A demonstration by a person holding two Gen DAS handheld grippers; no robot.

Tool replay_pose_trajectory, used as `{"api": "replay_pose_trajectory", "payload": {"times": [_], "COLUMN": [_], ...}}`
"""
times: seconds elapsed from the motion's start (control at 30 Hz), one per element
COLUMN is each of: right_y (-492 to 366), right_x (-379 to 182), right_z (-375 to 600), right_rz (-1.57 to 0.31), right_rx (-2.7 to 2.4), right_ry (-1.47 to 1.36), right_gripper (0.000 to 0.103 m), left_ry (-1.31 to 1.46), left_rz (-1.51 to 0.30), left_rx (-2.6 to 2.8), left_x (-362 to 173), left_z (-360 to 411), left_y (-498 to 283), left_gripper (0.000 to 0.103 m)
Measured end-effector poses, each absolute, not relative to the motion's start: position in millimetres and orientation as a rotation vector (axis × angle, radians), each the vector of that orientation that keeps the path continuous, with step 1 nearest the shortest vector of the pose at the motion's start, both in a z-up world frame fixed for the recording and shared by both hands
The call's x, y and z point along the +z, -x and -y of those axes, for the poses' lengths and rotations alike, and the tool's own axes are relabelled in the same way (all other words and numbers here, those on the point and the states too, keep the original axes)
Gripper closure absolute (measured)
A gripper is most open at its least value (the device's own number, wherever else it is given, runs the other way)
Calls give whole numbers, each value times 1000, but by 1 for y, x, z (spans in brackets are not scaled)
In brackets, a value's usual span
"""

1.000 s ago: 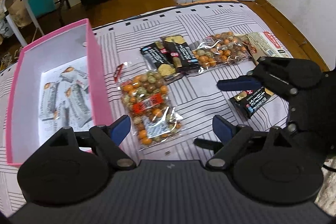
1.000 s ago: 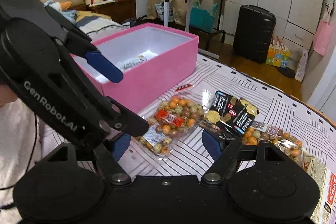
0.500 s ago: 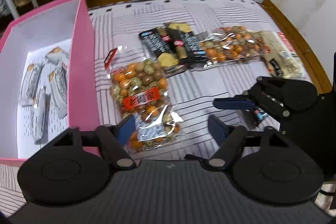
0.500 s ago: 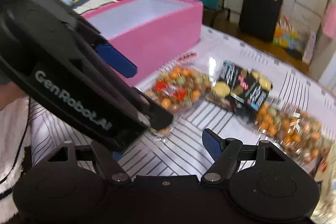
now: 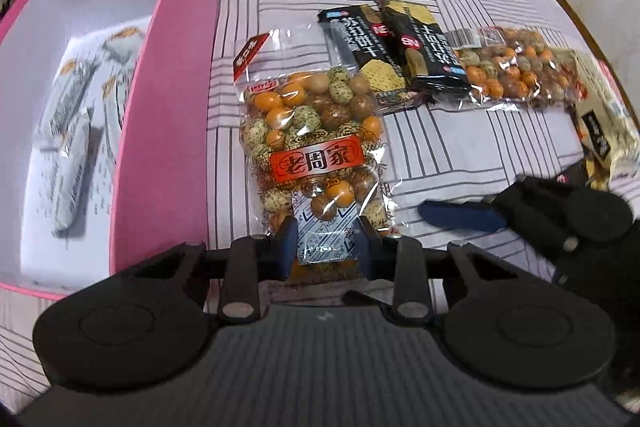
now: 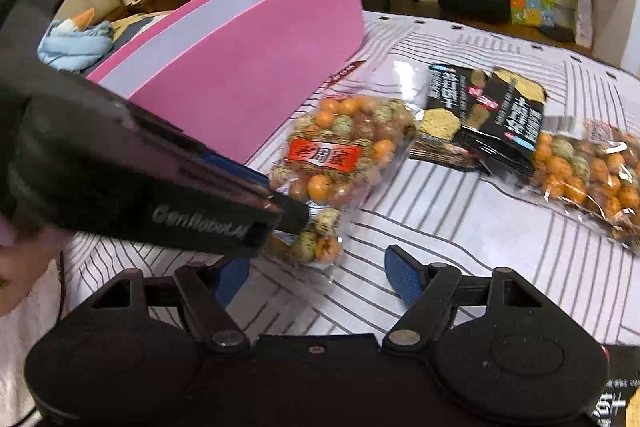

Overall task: Organize snacks
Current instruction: 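Move both grippers back toward the clear bag of coated peanuts, then grasp the clear bag of coated peanuts with the left gripper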

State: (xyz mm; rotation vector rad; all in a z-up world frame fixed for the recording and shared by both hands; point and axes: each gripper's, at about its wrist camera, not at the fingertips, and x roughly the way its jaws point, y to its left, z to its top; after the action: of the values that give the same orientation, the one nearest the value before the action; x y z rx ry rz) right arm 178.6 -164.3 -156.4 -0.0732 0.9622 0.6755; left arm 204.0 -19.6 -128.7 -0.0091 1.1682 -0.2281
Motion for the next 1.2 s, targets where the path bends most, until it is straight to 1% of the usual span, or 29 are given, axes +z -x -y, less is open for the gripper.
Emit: {"api": "replay_pose_trajectory", "payload": {"times": [0.03, 0.1, 0.13, 0.17, 0.2, 0.27, 0.43, 0.53, 0.63, 0.73, 0.83, 0.9, 0.93, 0.97, 1.07, 1.1, 1.17, 1.2], "right_y": [-179, -180, -180, -182, -185, -186, -184, -187, -186, -183, -180, -176, -174, -171, -172, -172, -172, -172], "right_x": [-157, -157, -157, -157, -157, -155, -150, -142, -138, -137, -135, -135, -134, -134, -133, -132, -131, -131], "right_z": [163, 161, 162, 164, 166, 170, 168, 186, 203, 209, 202, 197, 197, 195, 194, 193, 190, 188], "right_rz": [-966, -978, -980, -986, -997, -1009, -1044, -1109, -1141, -1152, -1140, -1131, -1129, -1123, -1111, -1104, -1089, -1095], "right_rx": [682, 676, 659, 656, 653, 645, 630, 605, 581, 576, 586, 598, 609, 628, 634, 643, 642, 641], "right_ry": [80, 73, 77, 69, 45, 14, 63, -3, -4, 2, 68, 119, 155, 185, 185, 190, 202, 221], "right_gripper": [44, 57, 67, 68, 73, 75, 78, 81, 82, 82, 82, 82, 80, 79, 76, 73, 61, 45], "left_ry": [24, 34, 35, 37, 39, 43, 66, 121, 152, 178, 159, 148, 136, 124, 143, 157, 179, 193], "left_rz": [-1175, -1180, -1179, -1180, -1180, -1172, -1172, -1180, -1177, -1129, -1091, -1073, -1064, -1060, -1086, -1107, -1135, -1145], "left_rx": [-228, -226, -223, -221, -218, -219, -274, -332, -367, -354, -326, -266, -238, -216, -249, -259, -263, -265], "left_x": [-130, -132, -133, -133, -133, -132, -130, -128, -127, -122, -120, -120, -121, -122, -128, -130, -136, -138], "left_z": [18, 18, 19, 19, 19, 20, 18, 18, 22, 23, 23, 22, 21, 21, 17, 17, 17, 16], "left_y": [-205, -204, -203, -203, -203, -202, -199, -194, -191, -183, -177, -175, -174, -173, -174, -175, -176, -176], "left_gripper": [73, 73, 73, 73, 73, 73, 73, 70, 67, 63, 62, 56, 49, 46, 46, 46, 46, 46]}}
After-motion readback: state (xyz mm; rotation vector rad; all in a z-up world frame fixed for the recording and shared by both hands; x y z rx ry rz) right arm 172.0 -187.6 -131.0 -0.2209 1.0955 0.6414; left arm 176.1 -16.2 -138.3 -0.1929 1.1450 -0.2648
